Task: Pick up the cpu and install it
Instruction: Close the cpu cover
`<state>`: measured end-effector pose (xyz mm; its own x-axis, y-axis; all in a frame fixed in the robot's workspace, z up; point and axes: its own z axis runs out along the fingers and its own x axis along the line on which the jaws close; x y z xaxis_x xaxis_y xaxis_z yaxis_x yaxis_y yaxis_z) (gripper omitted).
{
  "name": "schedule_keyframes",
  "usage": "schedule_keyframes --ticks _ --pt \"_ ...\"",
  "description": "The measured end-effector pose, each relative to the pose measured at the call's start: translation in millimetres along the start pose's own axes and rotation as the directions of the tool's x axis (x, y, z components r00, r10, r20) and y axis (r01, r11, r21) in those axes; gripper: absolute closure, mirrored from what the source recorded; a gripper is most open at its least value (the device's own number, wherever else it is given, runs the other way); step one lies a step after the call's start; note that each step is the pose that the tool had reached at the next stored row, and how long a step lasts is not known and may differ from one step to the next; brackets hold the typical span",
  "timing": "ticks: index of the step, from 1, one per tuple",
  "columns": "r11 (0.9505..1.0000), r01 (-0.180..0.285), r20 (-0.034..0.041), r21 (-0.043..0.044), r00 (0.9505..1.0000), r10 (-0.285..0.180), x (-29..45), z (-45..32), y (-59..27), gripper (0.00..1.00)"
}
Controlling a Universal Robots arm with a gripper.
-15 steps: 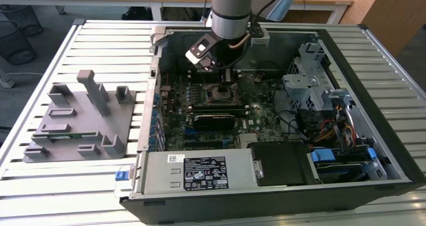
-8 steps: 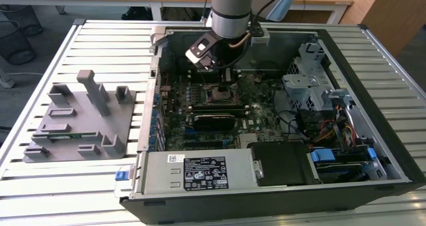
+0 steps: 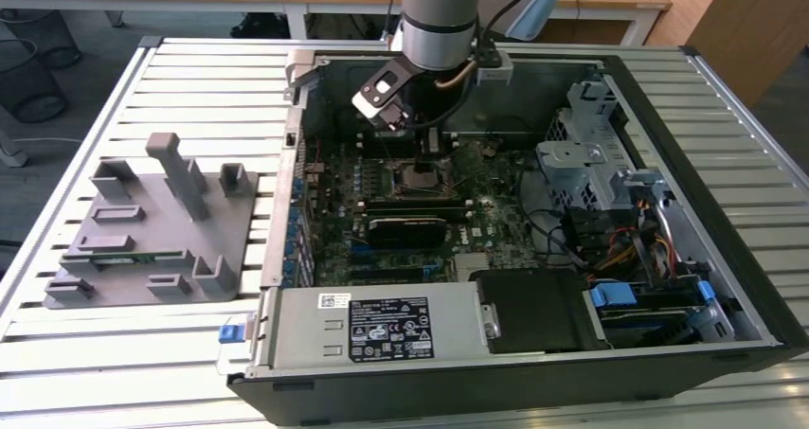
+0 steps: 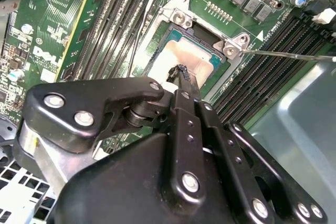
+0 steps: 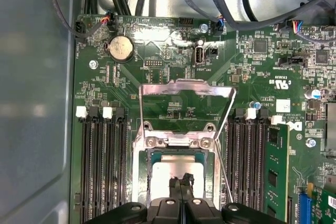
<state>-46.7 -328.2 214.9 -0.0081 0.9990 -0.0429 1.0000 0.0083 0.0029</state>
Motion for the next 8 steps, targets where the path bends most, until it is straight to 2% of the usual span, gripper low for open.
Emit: schedule_keyframes --ticks 8 --pt "1.0 0.0 0.0001 -0.0003 1.0 0.0 -0.1 -2.7 0.0 0.89"
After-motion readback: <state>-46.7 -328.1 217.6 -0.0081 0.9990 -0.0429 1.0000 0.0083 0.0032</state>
